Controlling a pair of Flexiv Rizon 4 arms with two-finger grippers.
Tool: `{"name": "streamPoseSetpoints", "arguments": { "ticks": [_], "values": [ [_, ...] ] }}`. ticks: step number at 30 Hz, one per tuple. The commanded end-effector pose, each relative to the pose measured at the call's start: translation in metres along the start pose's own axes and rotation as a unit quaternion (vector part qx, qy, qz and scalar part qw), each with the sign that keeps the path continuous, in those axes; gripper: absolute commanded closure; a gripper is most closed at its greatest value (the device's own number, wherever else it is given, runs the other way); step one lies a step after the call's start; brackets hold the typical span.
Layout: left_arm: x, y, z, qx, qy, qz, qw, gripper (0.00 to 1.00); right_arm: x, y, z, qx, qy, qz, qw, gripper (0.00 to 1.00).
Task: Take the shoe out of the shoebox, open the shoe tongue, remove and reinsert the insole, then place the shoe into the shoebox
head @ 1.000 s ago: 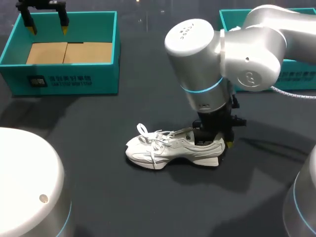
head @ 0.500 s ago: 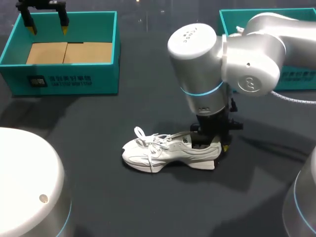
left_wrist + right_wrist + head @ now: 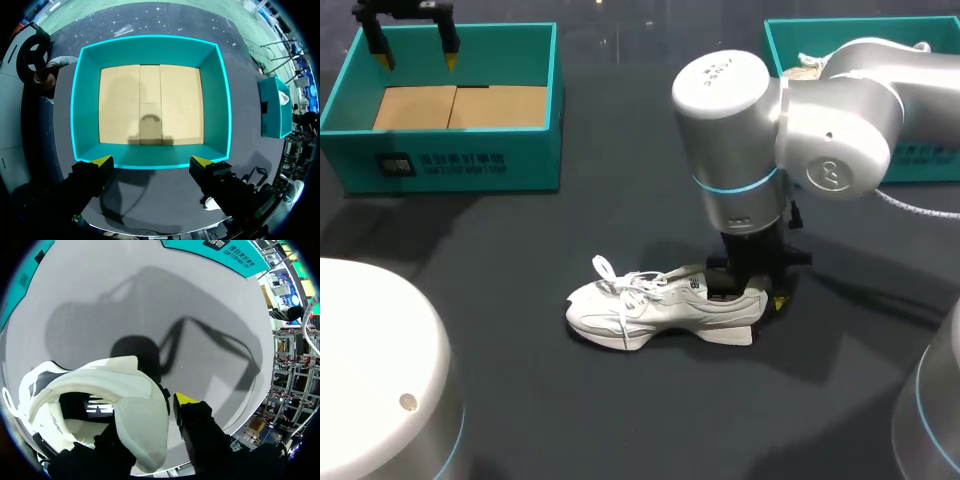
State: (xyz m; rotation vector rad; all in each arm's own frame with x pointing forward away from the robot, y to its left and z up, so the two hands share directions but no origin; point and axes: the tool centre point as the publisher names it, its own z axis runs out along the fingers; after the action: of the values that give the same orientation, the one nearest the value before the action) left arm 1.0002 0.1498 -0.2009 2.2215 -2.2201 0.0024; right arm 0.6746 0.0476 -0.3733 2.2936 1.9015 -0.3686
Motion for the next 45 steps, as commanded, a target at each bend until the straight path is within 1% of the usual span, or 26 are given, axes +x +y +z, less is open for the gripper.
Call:
{"name": "streamPoseSetpoints", "arguments": {
  "ticks": [1, 3, 4, 5, 6, 12, 18, 19, 21, 23, 25, 28, 29, 30, 31, 32, 44, 45],
  "values": [
    [0.000, 0.000, -0.001, 0.000, 0.000, 0.000, 1.000, 0.00, -0.002, 0.000, 0.002, -0.001, 0.006, -0.002, 1.000, 0.58],
    [0.000, 0.000, -0.001, 0.000, 0.000, 0.000, 1.000, 0.00, -0.002, 0.000, 0.001, -0.001, 0.007, -0.005, 1.000, 0.51],
    [0.000, 0.000, -0.001, 0.000, 0.000, 0.000, 1.000, 0.00, -0.002, -0.001, 0.000, -0.002, 0.007, -0.007, 1.000, 0.36],
    [0.000, 0.000, -0.001, 0.000, 0.000, 0.000, 1.000, 0.00, -0.002, -0.001, -0.001, -0.002, 0.010, -0.010, 1.000, 0.15],
    [0.000, 0.000, -0.001, 0.000, 0.000, 0.000, 1.000, 0.00, -0.002, -0.001, -0.002, -0.004, 0.013, -0.011, 1.000, 0.00],
    [0.000, 0.000, -0.001, 0.000, 0.000, 0.000, 1.000, 0.00, -0.005, -0.002, -0.020, -0.022, 0.028, -0.032, 0.999, 0.00],
    [0.000, 0.000, -0.001, 0.000, 0.000, 0.000, 1.000, 0.00, -0.016, -0.007, -0.048, -0.058, 0.070, -0.075, 0.993, 0.00],
    [0.000, 0.000, -0.001, 0.000, 0.000, 0.000, 1.000, 0.00, -0.018, -0.008, -0.052, -0.074, 0.093, -0.096, 0.988, 0.00],
    [0.000, 0.000, -0.001, 0.000, 0.000, 0.000, 1.000, 0.00, -0.024, -0.010, -0.061, -0.099, 0.120, -0.128, 0.979, 0.00],
    [0.000, 0.000, -0.001, 0.000, 0.000, 0.000, 1.000, 0.00, -0.031, -0.013, -0.071, -0.133, 0.149, -0.163, 0.966, 0.00],
    [0.000, 0.000, -0.001, 0.000, 0.000, 0.000, 1.000, 0.00, -0.038, -0.015, -0.078, -0.167, 0.175, -0.199, 0.950, 0.00],
    [0.000, 0.000, -0.001, 0.000, 0.000, 0.000, 1.000, 0.00, -0.045, -0.016, -0.084, -0.206, 0.184, -0.238, 0.931, 0.00],
    [0.000, 0.000, -0.001, 0.000, 0.000, 0.000, 1.000, 0.00, -0.046, -0.016, -0.085, -0.213, 0.182, -0.245, 0.928, 0.00],
    [0.000, 0.000, -0.001, 0.000, 0.000, 0.000, 1.000, 0.00, -0.048, -0.016, -0.087, -0.229, 0.180, -0.262, 0.920, 0.00],
    [0.000, 0.000, -0.001, 0.000, 0.000, 0.000, 1.000, 0.00, -0.050, -0.016, -0.088, -0.244, 0.187, -0.289, 0.907, 0.00],
    [0.000, 0.000, -0.001, 0.000, 0.000, 0.000, 1.000, 0.00, -0.051, -0.016, -0.087, -0.256, 0.198, -0.335, 0.885, 0.00],
    [0.000, 0.000, -0.001, 0.000, 0.000, 0.000, 1.000, 0.00, -0.051, -0.016, -0.087, -0.256, 0.198, -0.335, 0.885, 0.00],
    [0.000, 0.000, -0.001, 0.000, 0.000, 0.000, 1.000, 0.00, -0.053, -0.017, -0.086, -0.290, 0.214, -0.360, 0.860, 0.00]
  ]
}}
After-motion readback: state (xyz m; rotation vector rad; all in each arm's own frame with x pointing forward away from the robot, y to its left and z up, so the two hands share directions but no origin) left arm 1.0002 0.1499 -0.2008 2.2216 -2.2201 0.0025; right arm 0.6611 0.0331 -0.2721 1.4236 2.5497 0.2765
